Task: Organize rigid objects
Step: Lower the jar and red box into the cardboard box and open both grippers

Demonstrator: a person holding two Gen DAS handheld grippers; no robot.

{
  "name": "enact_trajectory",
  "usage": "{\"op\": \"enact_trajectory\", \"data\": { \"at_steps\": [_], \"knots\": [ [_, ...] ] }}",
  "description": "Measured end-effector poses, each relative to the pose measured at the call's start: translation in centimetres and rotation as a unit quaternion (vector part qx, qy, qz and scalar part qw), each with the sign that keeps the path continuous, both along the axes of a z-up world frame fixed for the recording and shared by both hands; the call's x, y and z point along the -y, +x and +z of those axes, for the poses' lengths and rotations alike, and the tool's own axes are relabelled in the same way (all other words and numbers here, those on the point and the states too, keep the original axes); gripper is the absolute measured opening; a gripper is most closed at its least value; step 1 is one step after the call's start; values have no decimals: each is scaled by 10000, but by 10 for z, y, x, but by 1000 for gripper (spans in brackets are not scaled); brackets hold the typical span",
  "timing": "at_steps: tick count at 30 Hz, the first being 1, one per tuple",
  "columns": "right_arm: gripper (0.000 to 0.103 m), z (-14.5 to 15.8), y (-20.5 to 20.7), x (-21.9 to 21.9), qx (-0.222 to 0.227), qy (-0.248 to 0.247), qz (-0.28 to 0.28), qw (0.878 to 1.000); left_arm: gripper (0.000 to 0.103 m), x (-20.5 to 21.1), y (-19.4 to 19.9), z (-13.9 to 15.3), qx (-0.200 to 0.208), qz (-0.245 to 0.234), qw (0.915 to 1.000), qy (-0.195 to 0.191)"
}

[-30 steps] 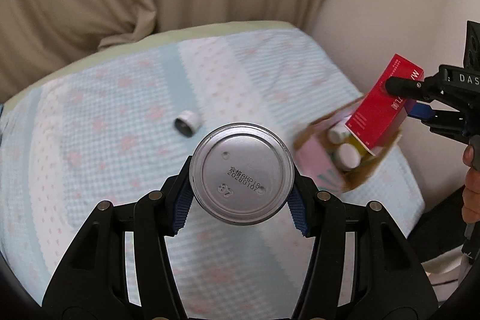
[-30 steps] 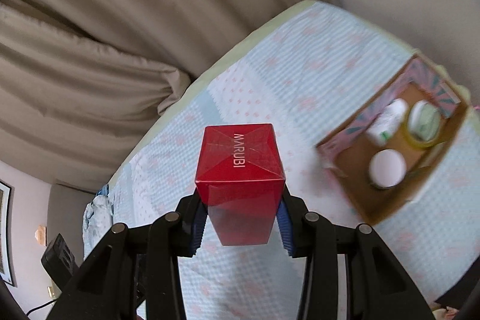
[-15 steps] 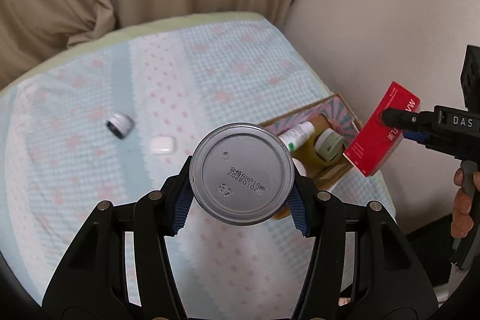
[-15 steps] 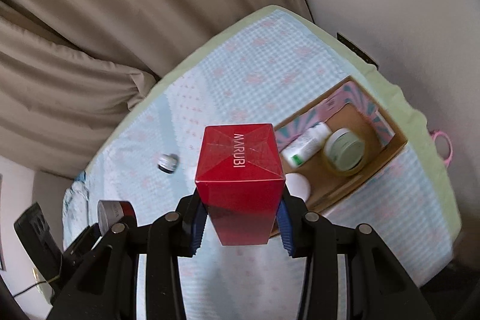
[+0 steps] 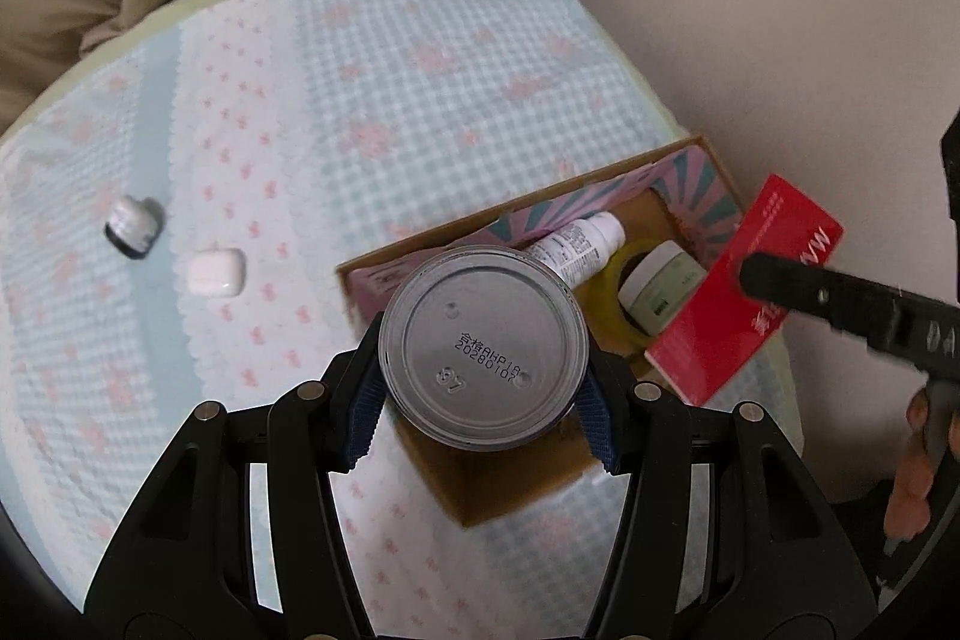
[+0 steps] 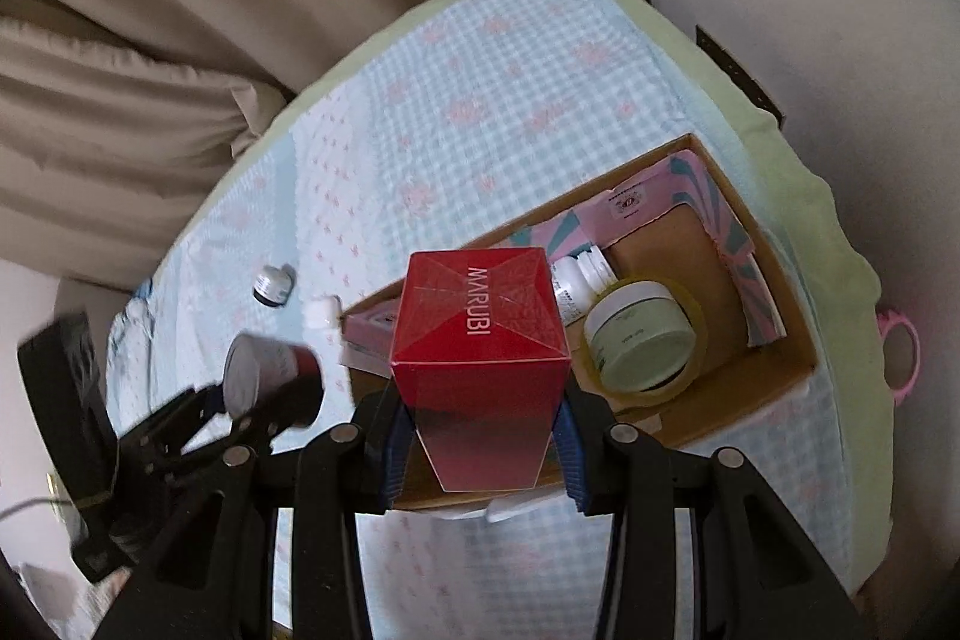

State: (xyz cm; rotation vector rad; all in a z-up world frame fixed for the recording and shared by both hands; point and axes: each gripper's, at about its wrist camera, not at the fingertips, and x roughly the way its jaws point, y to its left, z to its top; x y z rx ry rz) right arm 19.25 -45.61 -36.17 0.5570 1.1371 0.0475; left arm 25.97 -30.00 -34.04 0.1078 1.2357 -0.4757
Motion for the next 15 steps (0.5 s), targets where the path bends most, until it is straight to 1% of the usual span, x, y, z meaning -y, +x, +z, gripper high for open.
{"op": "enact_trajectory", "data": {
  "at_steps": [5, 11, 15],
  "knots": [
    [38, -29, 14, 6, -193, -16, 182, 9996, 52, 23, 20, -36, -265, -154, 9992, 271],
    [38, -59, 20, 3, -394, -10, 414, 9984, 52, 35, 31, -72, -517, -368, 9963, 574],
    [38, -73, 22, -1, -541, 26, 526, 9971, 52, 38, 33, -85, -634, -447, 9947, 672]
  ]
}}
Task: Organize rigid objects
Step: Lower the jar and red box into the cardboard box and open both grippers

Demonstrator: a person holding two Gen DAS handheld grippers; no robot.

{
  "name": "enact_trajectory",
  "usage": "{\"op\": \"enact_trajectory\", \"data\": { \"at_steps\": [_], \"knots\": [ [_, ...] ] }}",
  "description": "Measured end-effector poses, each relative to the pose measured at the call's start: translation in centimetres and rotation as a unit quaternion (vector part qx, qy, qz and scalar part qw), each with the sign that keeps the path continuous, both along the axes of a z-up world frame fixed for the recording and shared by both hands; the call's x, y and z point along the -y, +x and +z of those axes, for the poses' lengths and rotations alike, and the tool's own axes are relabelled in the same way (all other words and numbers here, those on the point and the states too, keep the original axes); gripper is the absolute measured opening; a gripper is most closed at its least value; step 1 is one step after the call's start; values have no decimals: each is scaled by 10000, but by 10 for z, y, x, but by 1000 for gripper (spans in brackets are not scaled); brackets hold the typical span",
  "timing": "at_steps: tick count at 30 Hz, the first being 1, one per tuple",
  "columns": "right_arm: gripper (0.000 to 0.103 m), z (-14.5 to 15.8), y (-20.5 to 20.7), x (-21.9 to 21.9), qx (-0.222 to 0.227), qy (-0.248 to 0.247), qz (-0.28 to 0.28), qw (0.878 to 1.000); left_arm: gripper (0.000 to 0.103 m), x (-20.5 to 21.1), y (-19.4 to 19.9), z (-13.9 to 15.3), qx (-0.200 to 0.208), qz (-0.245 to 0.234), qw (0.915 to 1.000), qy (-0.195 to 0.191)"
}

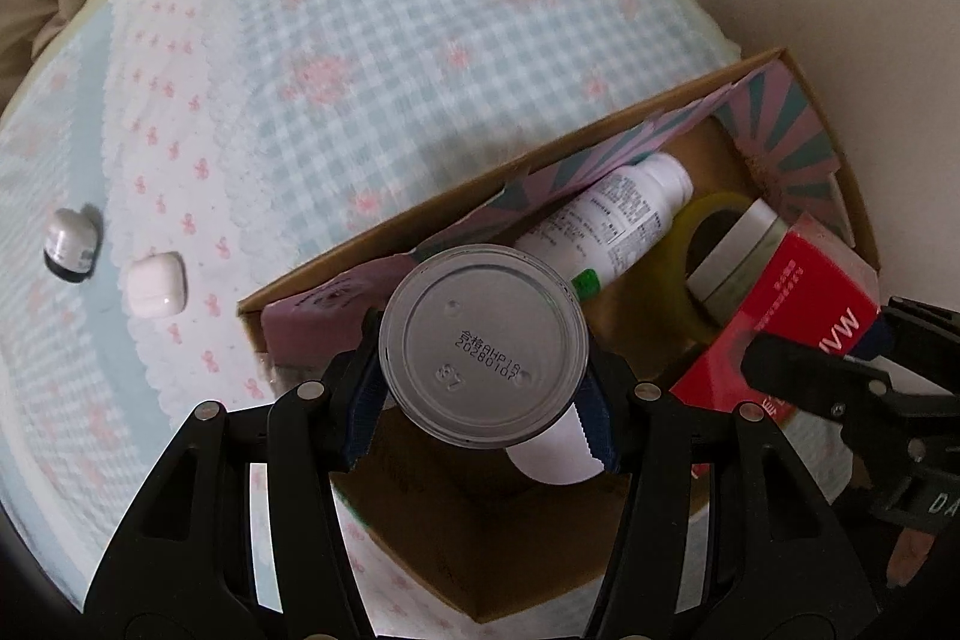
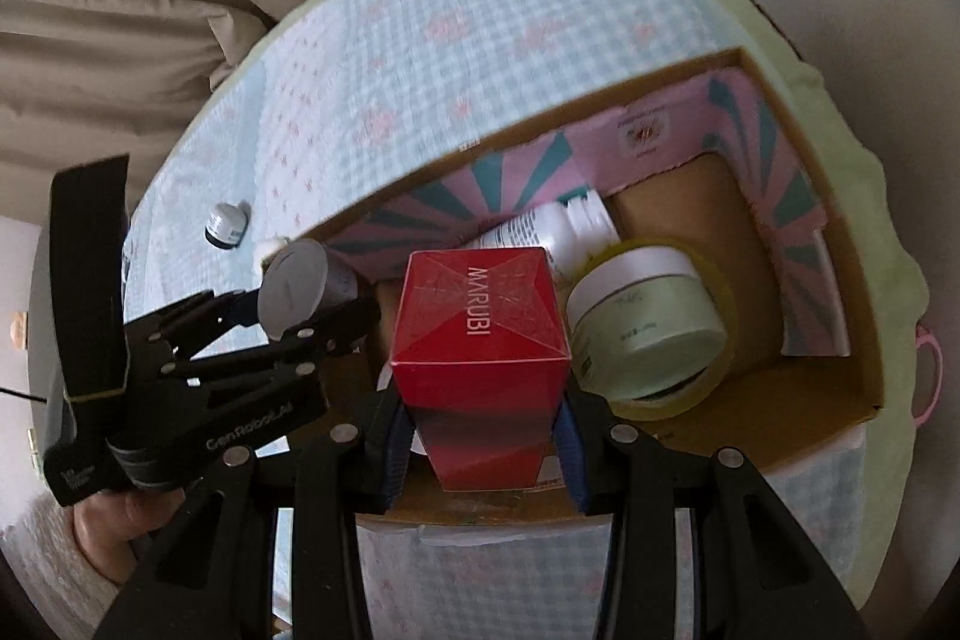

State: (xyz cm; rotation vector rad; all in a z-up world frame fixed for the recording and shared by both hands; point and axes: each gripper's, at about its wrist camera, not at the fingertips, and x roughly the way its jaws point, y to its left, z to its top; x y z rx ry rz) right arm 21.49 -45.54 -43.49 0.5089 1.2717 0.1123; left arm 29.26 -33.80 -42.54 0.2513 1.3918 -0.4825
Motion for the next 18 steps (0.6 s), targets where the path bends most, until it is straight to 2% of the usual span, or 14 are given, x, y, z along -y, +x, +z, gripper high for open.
{"op": "enact_trajectory", "data": {
  "at_steps": [4, 5, 6, 7, 8, 9, 10, 14, 18],
  "knots": [
    [39, -6, 1, -1, -47, 220, 136, 9997, 52, 4, 3, -4, -38, -108, 9999, 70],
    [39, -7, 3, -3, -72, 217, 170, 9996, 59, 5, 3, -1, -18, -156, 9999, 43],
    [43, -7, 3, -3, -115, 216, 158, 9996, 89, 5, 4, 2, 29, -177, 9998, 58],
    [54, -8, 3, -1, -175, 244, 77, 9995, 103, 3, 4, 9, 169, -159, 9996, 148],
    [60, -7, 2, 1, -203, 128, -70, 9997, 103, 0, 5, 14, 298, -130, 9994, 124],
    [85, -6, 0, 5, -223, -2, -226, 9995, 103, -3, 7, 17, 299, -123, 9995, 61],
    [103, -7, -2, 8, -262, -48, -298, 9992, 103, -7, 9, 19, 282, -100, 9996, 15],
    [103, -9, -14, 17, -250, 143, -444, 9986, 103, -17, 11, 21, 266, -82, 9996, 109],
    [103, -6, -20, 13, -201, -45, -345, 9992, 103, -21, 8, 24, 301, -64, 9994, 183]
  ]
}}
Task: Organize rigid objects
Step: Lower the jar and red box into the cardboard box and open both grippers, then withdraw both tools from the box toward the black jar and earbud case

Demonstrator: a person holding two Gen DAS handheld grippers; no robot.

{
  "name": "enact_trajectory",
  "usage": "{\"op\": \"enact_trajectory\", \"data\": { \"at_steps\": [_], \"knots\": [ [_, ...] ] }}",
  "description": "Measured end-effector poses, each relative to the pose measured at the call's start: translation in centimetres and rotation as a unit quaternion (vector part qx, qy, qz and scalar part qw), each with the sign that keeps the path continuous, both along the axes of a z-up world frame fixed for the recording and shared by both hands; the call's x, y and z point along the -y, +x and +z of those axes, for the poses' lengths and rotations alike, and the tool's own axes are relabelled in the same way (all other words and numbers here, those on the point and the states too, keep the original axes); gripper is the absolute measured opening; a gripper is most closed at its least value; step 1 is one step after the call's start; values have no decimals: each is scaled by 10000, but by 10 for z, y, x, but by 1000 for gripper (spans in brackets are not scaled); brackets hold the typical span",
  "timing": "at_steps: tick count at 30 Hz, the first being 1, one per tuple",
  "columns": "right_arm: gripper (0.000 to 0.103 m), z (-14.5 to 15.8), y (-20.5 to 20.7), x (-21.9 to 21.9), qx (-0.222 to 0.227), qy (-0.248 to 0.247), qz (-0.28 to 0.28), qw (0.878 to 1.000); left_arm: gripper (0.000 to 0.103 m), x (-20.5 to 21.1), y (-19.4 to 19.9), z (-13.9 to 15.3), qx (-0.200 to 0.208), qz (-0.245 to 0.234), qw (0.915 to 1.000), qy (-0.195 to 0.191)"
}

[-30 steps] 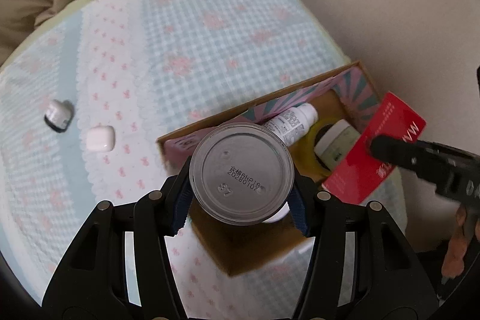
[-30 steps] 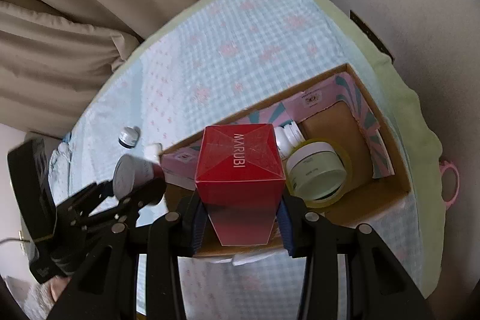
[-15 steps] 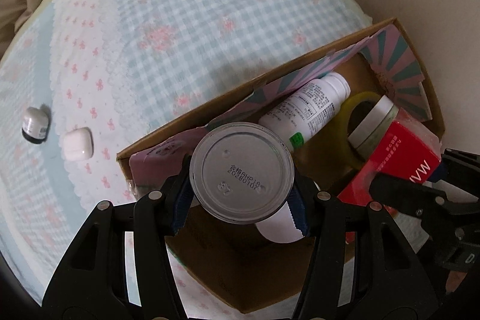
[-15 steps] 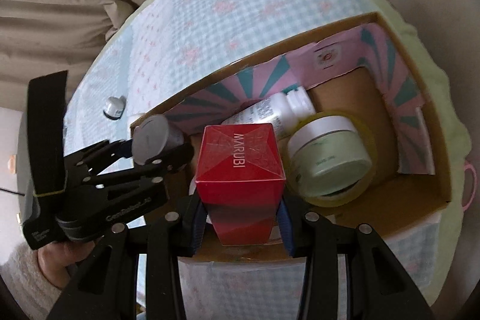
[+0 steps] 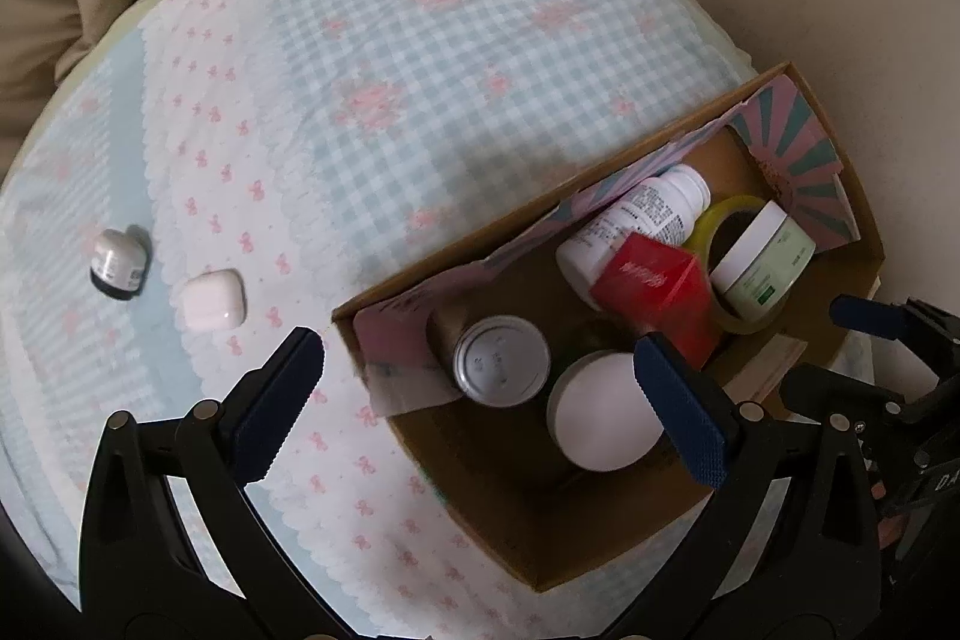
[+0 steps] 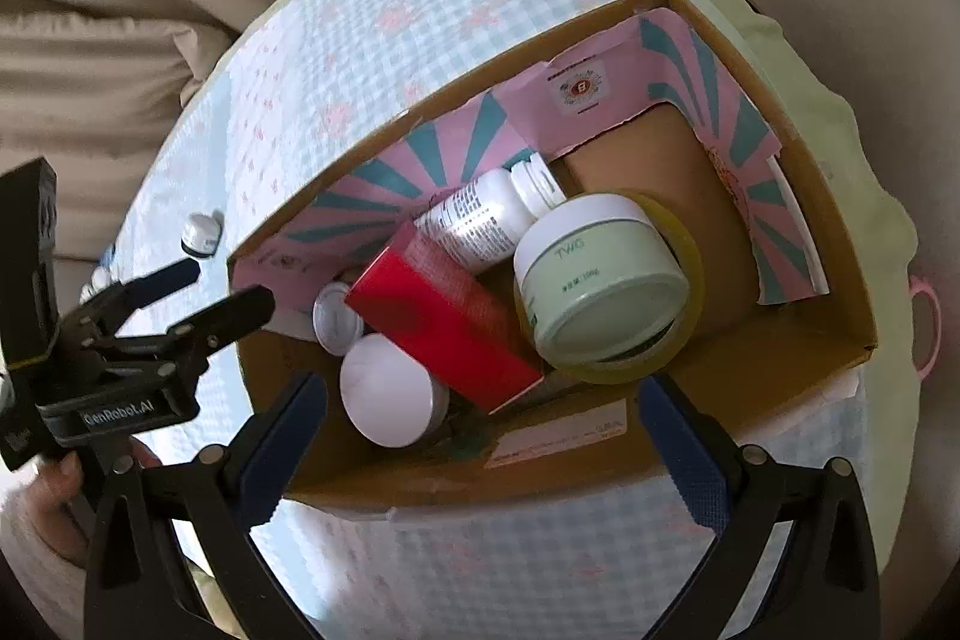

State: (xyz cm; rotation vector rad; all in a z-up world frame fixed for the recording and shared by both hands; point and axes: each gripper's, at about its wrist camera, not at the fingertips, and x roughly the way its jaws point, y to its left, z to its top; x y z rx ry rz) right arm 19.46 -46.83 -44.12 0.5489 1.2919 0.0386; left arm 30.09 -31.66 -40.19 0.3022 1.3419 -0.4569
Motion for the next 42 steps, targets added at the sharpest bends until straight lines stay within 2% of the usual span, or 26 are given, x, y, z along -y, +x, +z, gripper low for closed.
{"op": "enact_trajectory", "data": {
  "at_steps": [4, 11, 14, 18, 21, 24, 34, 39, 42],
  "knots": [
    [103, 6, 0, -7, 116, -106, 122, 9998, 103, -4, -7, 10, 38, 66, 9999, -110],
    [103, 26, -7, -25, 402, -599, 650, 9953, 103, -17, -27, 32, 259, 145, 9994, -168],
    [103, 37, -12, -30, 389, -759, 764, 9934, 103, -24, -36, 42, 306, 189, 9992, -202],
    [103, 52, -24, -41, 252, -1146, 1060, 9874, 103, -36, -54, 66, 639, 178, 9977, -134],
    [103, 67, -37, -46, 293, -1147, 1016, 9878, 103, -48, -70, 85, 965, 184, 9952, -28],
    [103, 83, -50, -54, 430, -1203, 891, 9878, 103, -65, -85, 103, 1298, 279, 9911, -2],
    [103, 124, -77, -130, 805, -1986, 1062, 9710, 103, -151, -117, 140, 1705, 580, 9837, -25],
    [103, 136, -76, -167, 908, -1963, 1017, 9710, 103, -208, -120, 154, 1814, 775, 9800, -254],
    [103, 139, -73, -191, 983, -1942, 962, 9713, 103, -236, -113, 152, 1791, 794, 9804, -213]
  ]
}}
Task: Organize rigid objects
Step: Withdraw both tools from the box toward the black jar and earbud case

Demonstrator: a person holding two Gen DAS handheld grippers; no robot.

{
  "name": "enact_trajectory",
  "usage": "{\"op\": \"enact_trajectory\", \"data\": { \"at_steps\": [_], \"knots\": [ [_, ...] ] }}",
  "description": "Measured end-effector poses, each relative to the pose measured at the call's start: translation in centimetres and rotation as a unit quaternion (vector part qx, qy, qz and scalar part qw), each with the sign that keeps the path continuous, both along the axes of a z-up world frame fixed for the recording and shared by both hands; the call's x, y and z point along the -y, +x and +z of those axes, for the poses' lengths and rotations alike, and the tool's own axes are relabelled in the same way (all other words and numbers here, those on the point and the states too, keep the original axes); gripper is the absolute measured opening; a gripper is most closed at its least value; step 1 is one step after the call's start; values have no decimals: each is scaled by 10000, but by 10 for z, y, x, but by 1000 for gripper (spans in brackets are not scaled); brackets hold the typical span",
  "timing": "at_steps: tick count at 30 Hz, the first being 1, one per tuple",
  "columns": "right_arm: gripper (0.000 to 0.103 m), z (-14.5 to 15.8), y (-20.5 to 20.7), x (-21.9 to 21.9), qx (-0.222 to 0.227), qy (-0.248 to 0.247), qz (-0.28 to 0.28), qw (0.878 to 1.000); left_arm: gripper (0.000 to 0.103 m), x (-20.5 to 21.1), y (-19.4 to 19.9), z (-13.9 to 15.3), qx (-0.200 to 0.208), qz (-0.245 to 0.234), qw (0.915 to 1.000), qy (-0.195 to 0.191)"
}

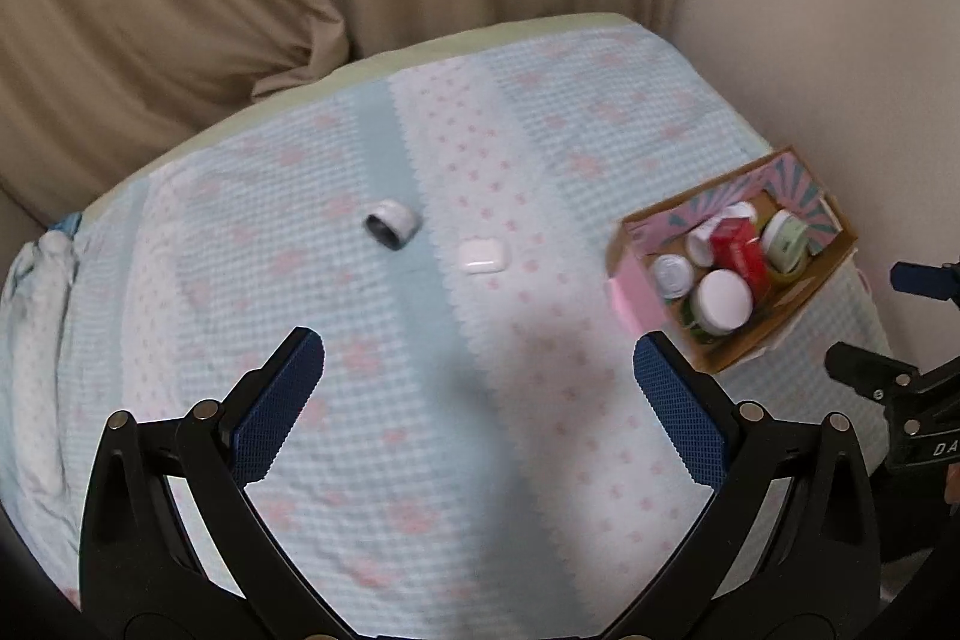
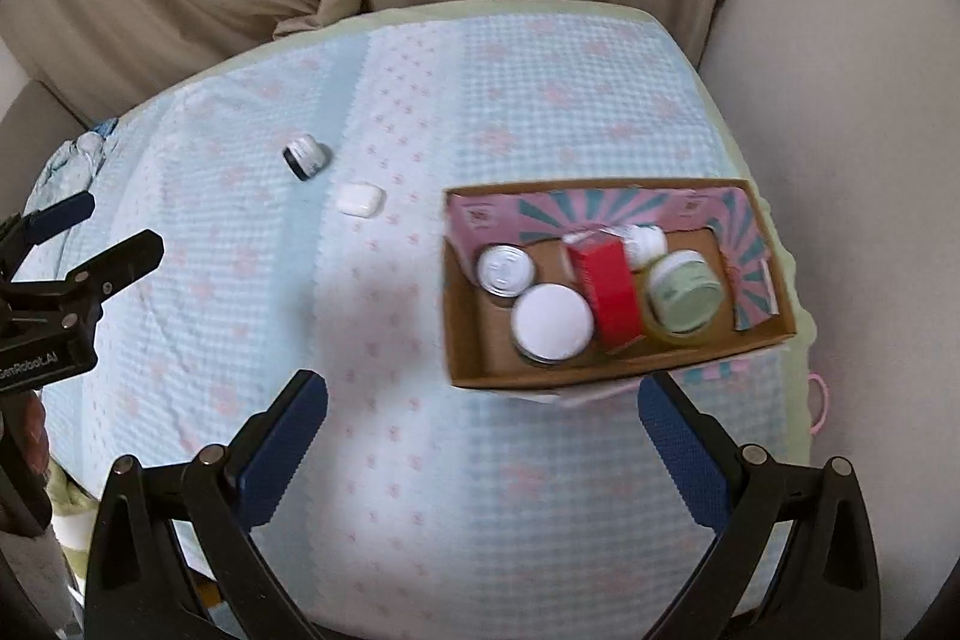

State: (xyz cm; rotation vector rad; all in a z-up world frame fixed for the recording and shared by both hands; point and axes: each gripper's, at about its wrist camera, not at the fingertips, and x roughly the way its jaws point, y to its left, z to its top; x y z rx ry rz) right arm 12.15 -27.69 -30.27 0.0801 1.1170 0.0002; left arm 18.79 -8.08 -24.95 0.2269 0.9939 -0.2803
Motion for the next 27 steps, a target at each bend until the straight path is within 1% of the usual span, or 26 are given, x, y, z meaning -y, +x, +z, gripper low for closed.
{"op": "enact_trajectory", "data": {
  "at_steps": [5, 8, 10, 13, 15, 17, 18, 19, 22, 25, 27],
  "knots": [
    [103, -2, 7, -51, 161, -379, -32, 9991, 103, -49, 24, -6, -13, -90, 9999, 90],
    [103, -9, 14, -75, 170, -295, -199, 9992, 103, -72, 43, -9, -64, -180, 9998, 48],
    [103, -14, 22, -87, 178, -194, -323, 9991, 103, -87, 63, -15, -94, -348, 9993, 78],
    [103, -25, 39, -110, 200, -97, -531, 9983, 103, -97, 89, -26, -100, -629, 9978, 189],
    [103, -34, 51, -123, 246, -57, -621, 9977, 103, -98, 113, -41, -182, -839, 9959, 295],
    [103, -46, 66, -136, 276, -18, -742, 9969, 103, -97, 134, -57, -307, -989, 9942, 307],
    [103, -50, 72, -141, 289, 8, -790, 9965, 103, -96, 149, -70, -401, -1081, 9929, 309],
    [103, -56, 79, -146, 299, 28, -844, 9960, 103, -94, 156, -77, -447, -1121, 9922, 319],
    [103, -83, 106, -156, 266, 38, -1041, 9942, 103, -85, 188, -112, -658, -1302, 9886, 387],
    [103, -108, 128, -163, 237, 64, -1160, 9929, 103, -77, 206, -139, -820, -1422, 9854, 451],
    [103, -129, 147, -166, 171, 103, -1214, 9924, 102, -69, 219, -160, -937, -1526, 9822, 569]
  ]
}}
